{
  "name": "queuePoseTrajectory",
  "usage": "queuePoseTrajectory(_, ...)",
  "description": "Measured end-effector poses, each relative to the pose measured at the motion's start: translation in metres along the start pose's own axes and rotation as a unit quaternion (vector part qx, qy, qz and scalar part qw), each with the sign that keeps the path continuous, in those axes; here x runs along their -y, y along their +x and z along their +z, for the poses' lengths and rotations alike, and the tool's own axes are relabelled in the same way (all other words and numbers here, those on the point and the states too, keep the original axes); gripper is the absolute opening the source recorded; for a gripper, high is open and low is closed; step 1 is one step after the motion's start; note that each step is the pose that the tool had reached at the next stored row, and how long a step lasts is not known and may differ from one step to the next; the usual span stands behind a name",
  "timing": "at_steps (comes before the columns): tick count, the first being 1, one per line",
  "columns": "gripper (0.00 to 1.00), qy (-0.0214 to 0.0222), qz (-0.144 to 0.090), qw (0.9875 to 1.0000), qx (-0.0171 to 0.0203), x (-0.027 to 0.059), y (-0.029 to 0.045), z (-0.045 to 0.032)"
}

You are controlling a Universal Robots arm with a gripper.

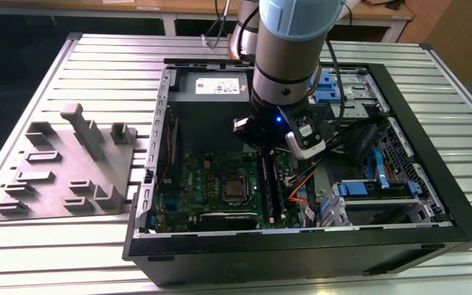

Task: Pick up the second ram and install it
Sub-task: 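Press down the second ram until it locks into place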

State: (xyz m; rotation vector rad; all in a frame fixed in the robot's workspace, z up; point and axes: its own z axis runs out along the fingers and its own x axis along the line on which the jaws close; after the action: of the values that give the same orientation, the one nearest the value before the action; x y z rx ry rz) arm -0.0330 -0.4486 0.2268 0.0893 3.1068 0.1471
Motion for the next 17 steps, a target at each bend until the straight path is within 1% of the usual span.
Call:
queuePoseTrajectory(3,0.10,0.0026,0.000,1.0000,0.0002,0.0037,-0.0003,-0.0003)
queuePoseTrajectory(5,0.10,0.0035,0.000,1.0000,0.0002,0.0078,-0.0005,-0.0007)
queuePoseTrajectory(8,0.10,0.0037,0.000,1.0000,0.0003,0.0152,-0.0010,-0.0013)
queuePoseTrajectory(14,0.10,0.0037,0.000,1.0000,0.0003,0.0336,-0.0021,-0.0031)
queuePoseTrajectory(17,0.10,0.0038,0.000,1.0000,0.0003,0.0408,-0.0025,-0.0038)
